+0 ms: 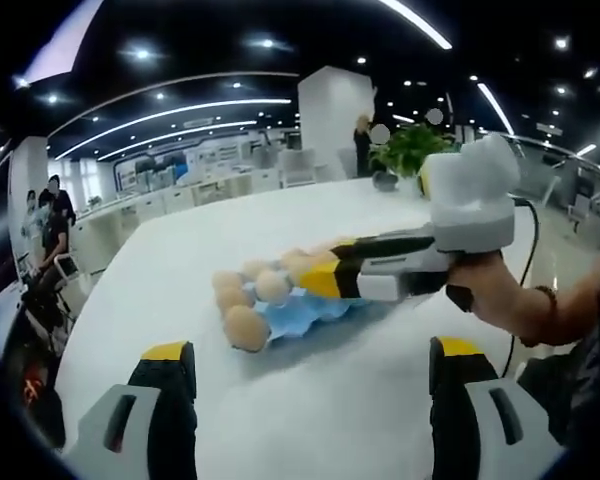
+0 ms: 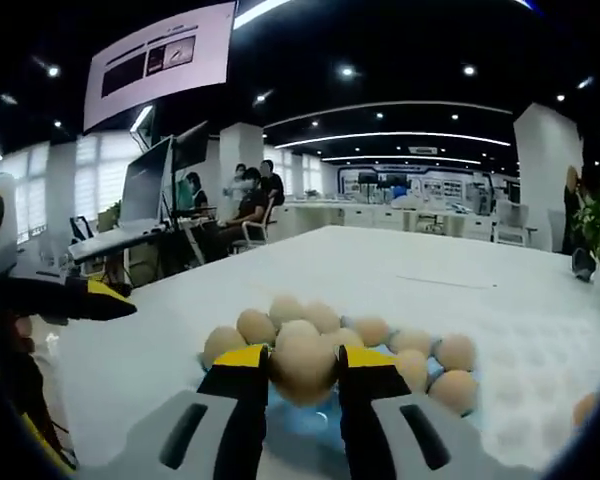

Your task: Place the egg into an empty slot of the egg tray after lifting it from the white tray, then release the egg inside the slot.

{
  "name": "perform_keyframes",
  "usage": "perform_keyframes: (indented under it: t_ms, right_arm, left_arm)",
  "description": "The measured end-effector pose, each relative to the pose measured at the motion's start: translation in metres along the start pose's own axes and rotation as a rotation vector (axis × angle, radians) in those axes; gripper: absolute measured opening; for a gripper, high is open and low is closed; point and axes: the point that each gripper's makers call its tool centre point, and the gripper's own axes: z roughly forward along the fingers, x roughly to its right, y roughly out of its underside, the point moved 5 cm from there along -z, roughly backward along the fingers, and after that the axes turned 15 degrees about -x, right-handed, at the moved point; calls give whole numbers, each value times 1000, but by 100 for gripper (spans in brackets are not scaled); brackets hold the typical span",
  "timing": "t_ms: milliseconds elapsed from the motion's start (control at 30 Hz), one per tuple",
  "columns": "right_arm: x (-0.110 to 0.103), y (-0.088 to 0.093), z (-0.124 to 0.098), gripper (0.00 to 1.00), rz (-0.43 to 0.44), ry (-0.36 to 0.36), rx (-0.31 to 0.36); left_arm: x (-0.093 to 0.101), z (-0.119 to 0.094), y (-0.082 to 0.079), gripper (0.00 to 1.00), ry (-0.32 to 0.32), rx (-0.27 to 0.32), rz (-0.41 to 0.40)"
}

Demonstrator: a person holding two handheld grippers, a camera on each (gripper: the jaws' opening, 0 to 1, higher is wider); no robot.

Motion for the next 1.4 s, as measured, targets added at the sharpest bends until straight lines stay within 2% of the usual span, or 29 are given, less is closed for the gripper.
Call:
perform_keyframes:
  t_ms: [233, 633, 667, 867, 1100, 1267, 1400]
  right_arm:
    - [-15, -2, 15, 28, -32, -28, -10]
    - [-22, 18, 36, 28, -63, -68, -91]
    - [-25, 16, 33, 28, -104, -52, -80]
    - [-25, 16, 33, 29, -133, -52, -83]
    - [-24, 17, 32, 29, -125, -72, -78]
    - [-22, 16, 30, 36, -106, -94, -58]
    - [-20, 13, 27, 37, -105, -89, -35]
  left_arm:
    - [-4, -3, 0, 99, -11, 0, -2]
    - [-10, -2, 5, 99, -19, -17, -13]
    - [-11, -2, 6, 99, -19, -15, -16]
    - [-8, -1, 2, 99, -15, -9, -13]
    - [-6, 1, 3, 99, -11, -14, -12]
    - [-5, 0, 2, 99, -14, -8, -17]
    - [-5, 0, 2, 100, -14, -5, -24]
